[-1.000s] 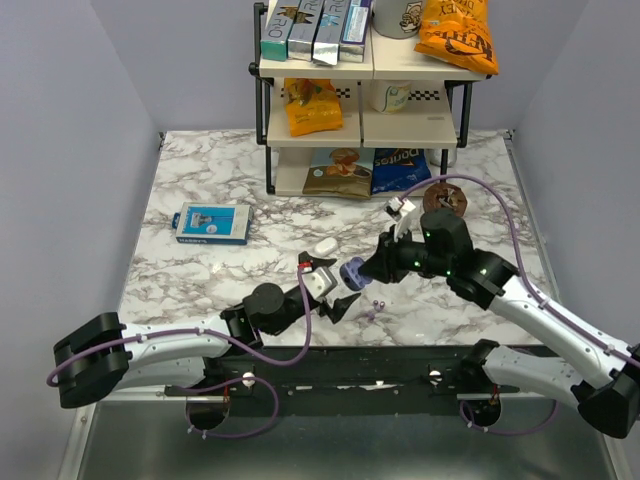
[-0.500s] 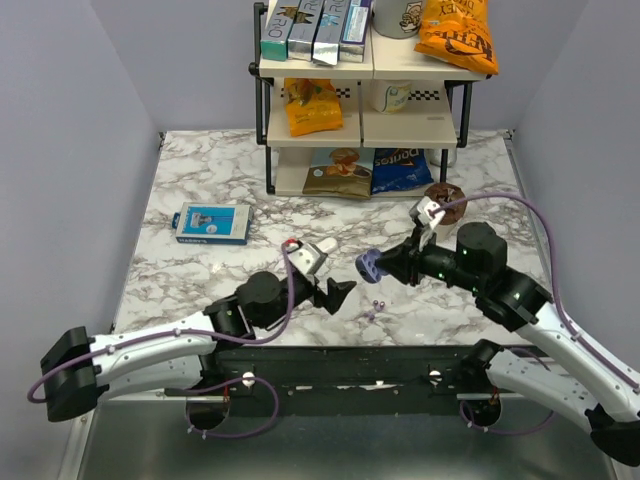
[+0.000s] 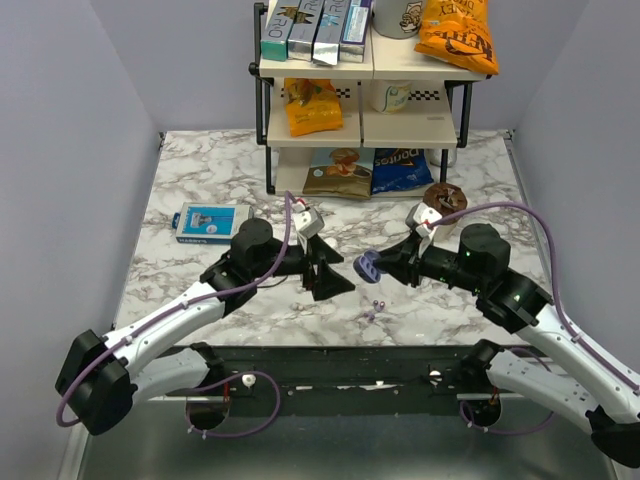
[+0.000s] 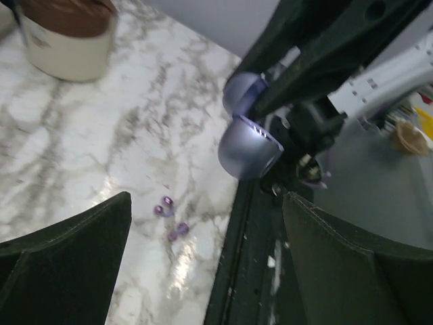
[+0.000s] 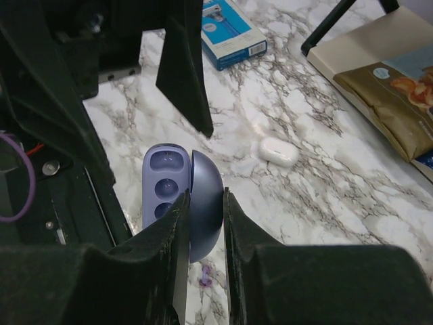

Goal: Insert the wireless bluetooth earbuds into the charging case
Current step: Open the charging case.

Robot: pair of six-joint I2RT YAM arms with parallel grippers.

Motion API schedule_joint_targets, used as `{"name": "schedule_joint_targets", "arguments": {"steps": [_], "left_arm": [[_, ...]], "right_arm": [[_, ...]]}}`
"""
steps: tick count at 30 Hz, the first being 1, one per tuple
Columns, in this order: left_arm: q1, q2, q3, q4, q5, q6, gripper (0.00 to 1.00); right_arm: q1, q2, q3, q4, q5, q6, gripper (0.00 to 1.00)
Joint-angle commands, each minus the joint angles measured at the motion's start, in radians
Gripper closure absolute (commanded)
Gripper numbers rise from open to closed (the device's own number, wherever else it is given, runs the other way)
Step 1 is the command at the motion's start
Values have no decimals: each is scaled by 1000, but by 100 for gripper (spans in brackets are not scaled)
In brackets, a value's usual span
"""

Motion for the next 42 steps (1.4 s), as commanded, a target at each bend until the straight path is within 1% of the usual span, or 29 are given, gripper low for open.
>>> {"name": "schedule_joint_targets", "arguments": {"steps": [1, 4, 8, 10, 11, 13, 14, 16, 18, 23, 29, 36, 41, 42], "left_arm": [[-1, 13, -40, 61, 250, 7, 1], [-1, 32, -32, 51, 259, 42, 1], [-2, 45, -23, 97, 276, 70, 10], [-5, 49, -1, 73, 264, 99, 15], [-7, 53, 8, 24, 256, 140, 16], [-11, 56, 16, 1, 234, 159, 15], [-11, 47, 13, 5, 233, 160, 13], [-11, 35, -9, 30, 221, 147, 13], [-16, 27, -21, 76, 222, 128, 15], [-63, 30, -27, 85, 222, 133, 23], [-103, 24, -52, 113, 190, 124, 28], [-128, 21, -70, 169, 159, 94, 40], [-143, 24, -79, 220, 146, 73, 47], [-145, 24, -81, 222, 144, 73, 50]], "right_arm": [[7, 1, 38, 13, -110, -35, 99], [13, 1, 50, -4, -132, -50, 99], [34, 42, 81, -59, -165, -67, 99], [37, 78, 96, -73, -219, -59, 99], [37, 91, 112, -91, -231, -53, 99], [39, 111, 124, -109, -244, -54, 99], [42, 118, 126, -114, -242, -51, 99], [44, 122, 127, -116, -248, -51, 99], [45, 136, 135, -123, -261, -48, 99], [48, 165, 150, -125, -284, -42, 99], [50, 173, 146, -93, -294, -24, 99], [50, 182, 141, -79, -304, -16, 99], [50, 181, 135, -70, -302, -12, 99], [50, 181, 133, -70, -302, -12, 99]]}}
